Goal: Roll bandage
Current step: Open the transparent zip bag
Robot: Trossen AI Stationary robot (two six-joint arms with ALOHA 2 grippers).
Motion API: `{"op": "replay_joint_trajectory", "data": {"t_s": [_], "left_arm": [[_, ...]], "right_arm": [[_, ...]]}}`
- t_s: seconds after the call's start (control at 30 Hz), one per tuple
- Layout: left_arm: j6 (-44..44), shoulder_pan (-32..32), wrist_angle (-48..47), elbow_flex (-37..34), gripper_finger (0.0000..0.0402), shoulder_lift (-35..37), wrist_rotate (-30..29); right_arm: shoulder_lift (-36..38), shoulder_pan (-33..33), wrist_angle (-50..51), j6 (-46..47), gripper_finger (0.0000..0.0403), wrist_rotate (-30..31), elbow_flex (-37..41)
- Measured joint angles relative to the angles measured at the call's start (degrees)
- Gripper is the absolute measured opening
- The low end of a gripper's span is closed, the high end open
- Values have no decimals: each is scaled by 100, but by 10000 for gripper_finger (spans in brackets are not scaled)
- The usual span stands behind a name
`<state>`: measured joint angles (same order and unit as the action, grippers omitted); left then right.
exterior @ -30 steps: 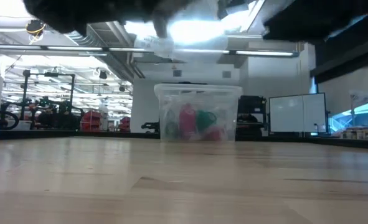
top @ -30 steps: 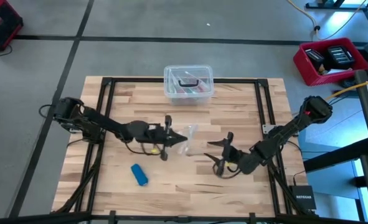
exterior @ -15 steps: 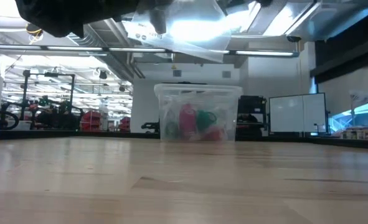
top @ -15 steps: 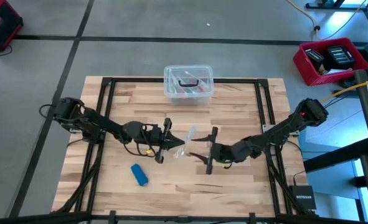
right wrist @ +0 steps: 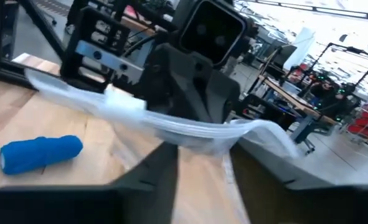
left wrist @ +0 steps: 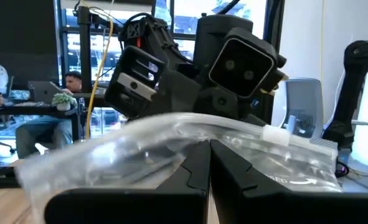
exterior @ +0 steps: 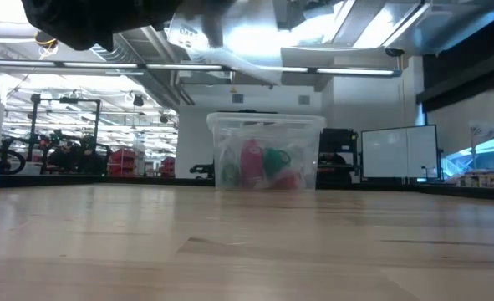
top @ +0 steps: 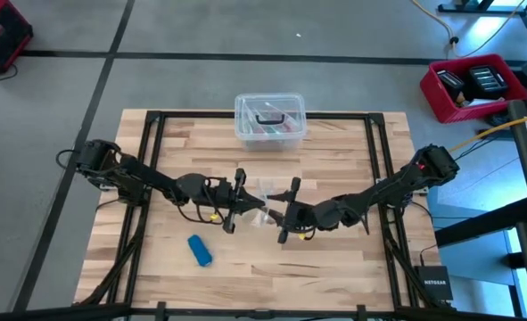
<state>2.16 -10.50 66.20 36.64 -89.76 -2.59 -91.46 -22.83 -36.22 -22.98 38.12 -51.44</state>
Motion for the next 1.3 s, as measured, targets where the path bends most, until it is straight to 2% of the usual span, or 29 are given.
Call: {"op": "replay_joint_trajectory", "data": {"t_s": [0.17,0.23,0.37,0.5,0.6,0.8,0.97,1.3], "left_arm": [[-11,4,10,2,0,0,-20],[-44,4,6,2,0,0,-17],[-79,7,-17,3,0,0,-20],[-77,0,-93,7,0,0,-9],[-73,0,-159,9,0,0,-7],[-39,0,-290,7,0,3,-20],[68,-4,-462,4,0,17,-57],[82,-2,-577,2,0,50,-51]], "right_arm": [[0,-8,94,-24,29,178,0],[0,-11,164,-27,10,204,-2],[2,-88,181,9,20,296,-2],[2,-254,218,-213,5,491,-2],[2,-391,241,-297,10,855,-4],[2,-559,505,-285,6,981,-9],[9,-749,683,-277,3,1377,-9],[11,-880,992,-81,2,1422,-9]]}}
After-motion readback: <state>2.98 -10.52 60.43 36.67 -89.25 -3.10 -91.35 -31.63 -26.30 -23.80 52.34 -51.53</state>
